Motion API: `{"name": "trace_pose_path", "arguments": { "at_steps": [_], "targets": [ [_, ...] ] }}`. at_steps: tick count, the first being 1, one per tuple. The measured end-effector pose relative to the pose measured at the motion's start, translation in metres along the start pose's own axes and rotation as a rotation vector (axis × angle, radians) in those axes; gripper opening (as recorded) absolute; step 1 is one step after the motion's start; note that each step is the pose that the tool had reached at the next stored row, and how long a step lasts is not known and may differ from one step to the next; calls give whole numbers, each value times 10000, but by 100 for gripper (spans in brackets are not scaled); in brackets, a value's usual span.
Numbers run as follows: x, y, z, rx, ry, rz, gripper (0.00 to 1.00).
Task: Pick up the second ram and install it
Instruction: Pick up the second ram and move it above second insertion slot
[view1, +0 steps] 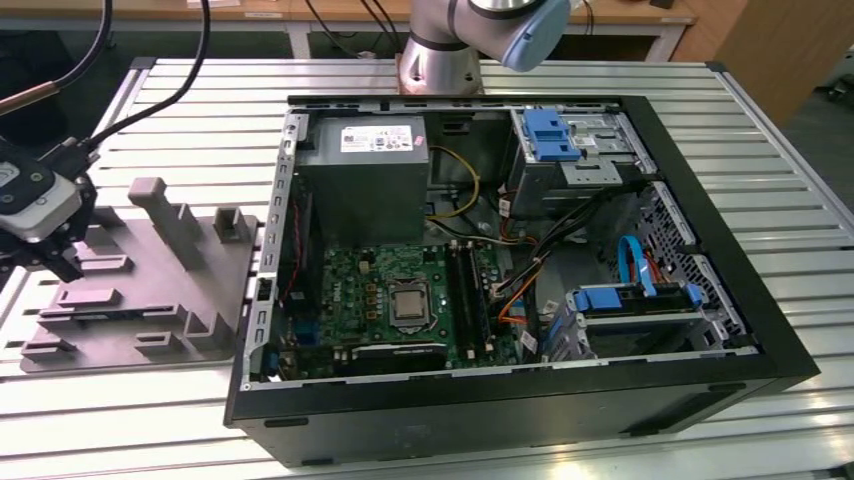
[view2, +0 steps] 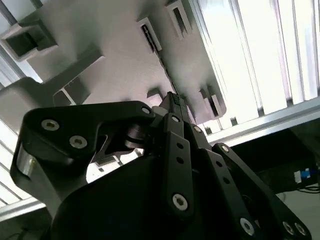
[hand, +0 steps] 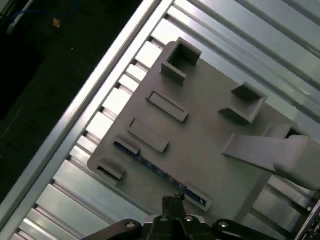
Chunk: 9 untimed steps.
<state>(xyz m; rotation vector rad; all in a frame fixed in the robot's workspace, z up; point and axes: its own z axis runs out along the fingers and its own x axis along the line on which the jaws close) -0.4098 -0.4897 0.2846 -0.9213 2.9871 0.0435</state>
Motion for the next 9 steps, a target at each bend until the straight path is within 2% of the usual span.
{"name": "trace_pose_path", "arguments": {
  "at_steps": [9],
  "targets": [
    [0, 0, 4, -36, 37, -1617, 10]
  ]
}}
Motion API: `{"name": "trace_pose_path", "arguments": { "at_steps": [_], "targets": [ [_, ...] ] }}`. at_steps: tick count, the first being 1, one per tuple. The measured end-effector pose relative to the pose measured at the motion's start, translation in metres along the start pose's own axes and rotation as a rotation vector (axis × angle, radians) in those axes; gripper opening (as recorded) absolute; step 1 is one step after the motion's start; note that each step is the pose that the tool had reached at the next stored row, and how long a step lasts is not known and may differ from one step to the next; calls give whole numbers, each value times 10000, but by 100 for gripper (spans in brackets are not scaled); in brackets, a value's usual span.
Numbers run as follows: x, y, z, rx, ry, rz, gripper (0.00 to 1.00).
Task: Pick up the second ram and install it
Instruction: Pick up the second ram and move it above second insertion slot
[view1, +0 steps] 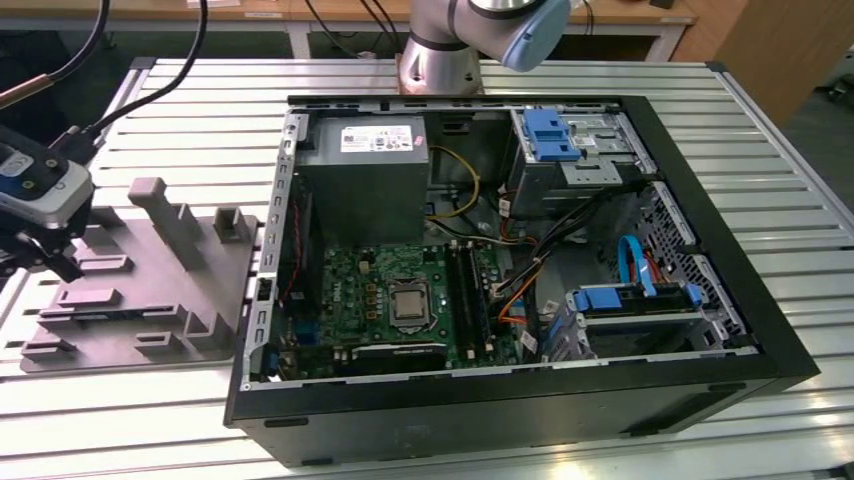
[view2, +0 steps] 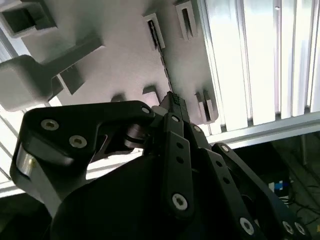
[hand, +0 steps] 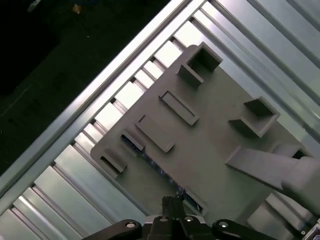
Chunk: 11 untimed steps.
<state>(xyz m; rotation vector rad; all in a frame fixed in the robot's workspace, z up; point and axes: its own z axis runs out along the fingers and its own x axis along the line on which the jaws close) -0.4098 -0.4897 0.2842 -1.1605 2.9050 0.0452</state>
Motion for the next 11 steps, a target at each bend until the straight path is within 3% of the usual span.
{"name": "trace_pose_path", "arguments": {
  "at_steps": [11],
  "targets": [
    [0, 0, 9, -46, 43, -1998, 10]
  ]
}}
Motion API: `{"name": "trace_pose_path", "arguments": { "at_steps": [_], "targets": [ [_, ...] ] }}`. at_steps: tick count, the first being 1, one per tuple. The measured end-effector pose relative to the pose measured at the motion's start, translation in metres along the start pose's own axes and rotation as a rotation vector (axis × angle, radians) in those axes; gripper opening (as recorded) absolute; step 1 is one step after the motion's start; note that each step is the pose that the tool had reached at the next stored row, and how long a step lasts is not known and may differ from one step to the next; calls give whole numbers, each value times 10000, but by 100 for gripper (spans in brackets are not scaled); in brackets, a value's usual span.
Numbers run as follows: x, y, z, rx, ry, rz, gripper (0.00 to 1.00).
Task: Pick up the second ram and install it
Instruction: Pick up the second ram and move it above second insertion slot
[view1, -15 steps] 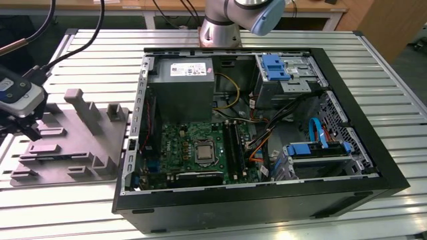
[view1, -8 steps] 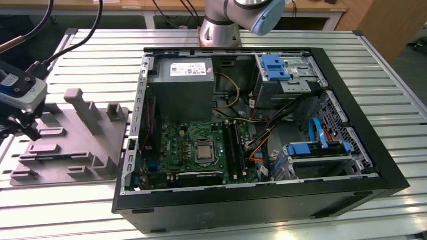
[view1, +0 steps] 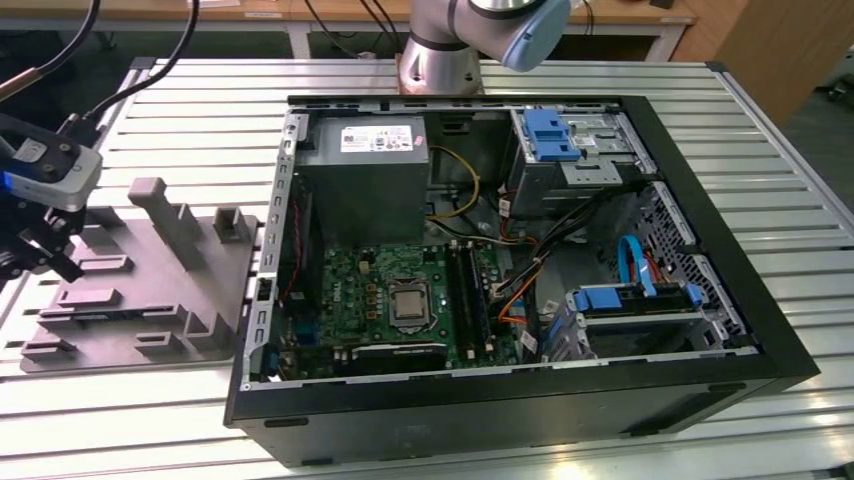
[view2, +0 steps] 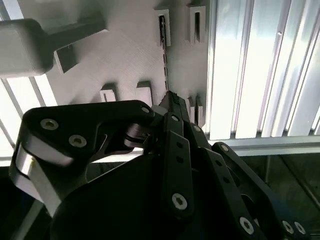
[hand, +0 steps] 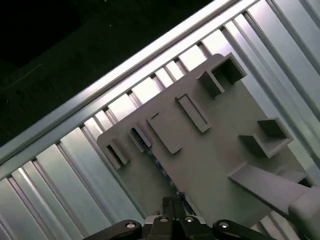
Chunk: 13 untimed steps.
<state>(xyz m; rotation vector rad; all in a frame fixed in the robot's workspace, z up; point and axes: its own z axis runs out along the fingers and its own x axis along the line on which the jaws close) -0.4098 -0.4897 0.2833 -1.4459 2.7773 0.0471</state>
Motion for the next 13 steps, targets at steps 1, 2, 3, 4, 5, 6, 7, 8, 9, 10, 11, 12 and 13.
{"name": "trace_pose_path", "arguments": {
  "at_steps": [1, 2, 3, 4, 5, 6, 7, 8, 9, 10, 11, 12, 13],
  "targets": [
    [0, 0, 1, -3, 3, -178, 10],
    [0, 0, 3, -8, 8, -357, 10],
    [0, 0, 4, -12, 12, -554, 10],
    [0, 0, 6, -16, 16, -733, 10],
    [0, 0, 7, -21, 20, -913, 10],
    [0, 0, 8, -25, 25, -1093, 10],
    [0, 0, 9, -29, 29, -1272, 10],
    [0, -1, 11, -33, 32, -1453, 10],
    [0, 0, 14, -37, 35, -1632, 10],
    [0, 0, 18, -41, 38, -1812, 10],
    [0, -1, 21, -46, 44, -2008, 10],
    [1, -1, 24, -50, 49, -2187, 10],
    [1, -1, 29, -54, 51, -2368, 10]
  ]
}}
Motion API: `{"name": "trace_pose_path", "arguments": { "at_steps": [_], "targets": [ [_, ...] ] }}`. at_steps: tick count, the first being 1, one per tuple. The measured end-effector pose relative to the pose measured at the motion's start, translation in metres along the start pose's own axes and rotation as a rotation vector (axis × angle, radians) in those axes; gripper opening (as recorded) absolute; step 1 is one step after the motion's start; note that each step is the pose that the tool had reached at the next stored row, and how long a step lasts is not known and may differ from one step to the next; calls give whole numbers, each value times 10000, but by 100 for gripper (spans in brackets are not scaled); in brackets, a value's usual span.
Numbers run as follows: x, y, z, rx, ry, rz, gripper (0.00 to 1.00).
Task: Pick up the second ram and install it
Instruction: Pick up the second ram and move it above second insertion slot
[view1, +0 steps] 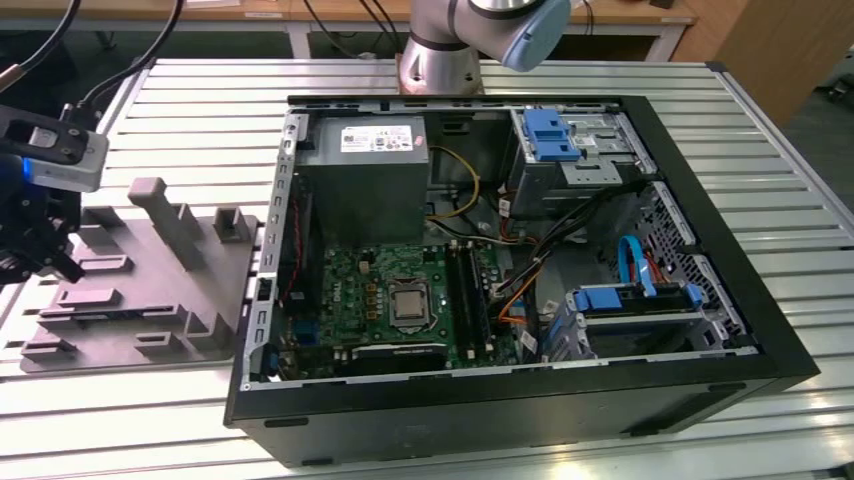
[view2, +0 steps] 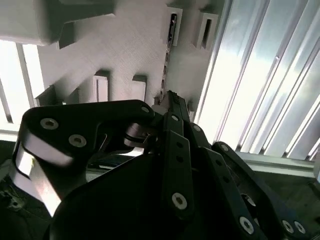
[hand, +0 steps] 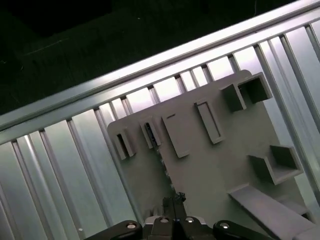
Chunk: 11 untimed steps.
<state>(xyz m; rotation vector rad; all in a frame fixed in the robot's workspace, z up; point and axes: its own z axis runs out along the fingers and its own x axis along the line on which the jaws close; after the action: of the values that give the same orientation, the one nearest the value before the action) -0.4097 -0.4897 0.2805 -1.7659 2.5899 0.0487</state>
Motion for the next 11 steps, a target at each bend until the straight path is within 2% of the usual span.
{"name": "trace_pose_path", "arguments": {
  "at_steps": [11],
  "targets": [
    [1, 0, 30, -46, 46, -2002, 10]
  ]
}}
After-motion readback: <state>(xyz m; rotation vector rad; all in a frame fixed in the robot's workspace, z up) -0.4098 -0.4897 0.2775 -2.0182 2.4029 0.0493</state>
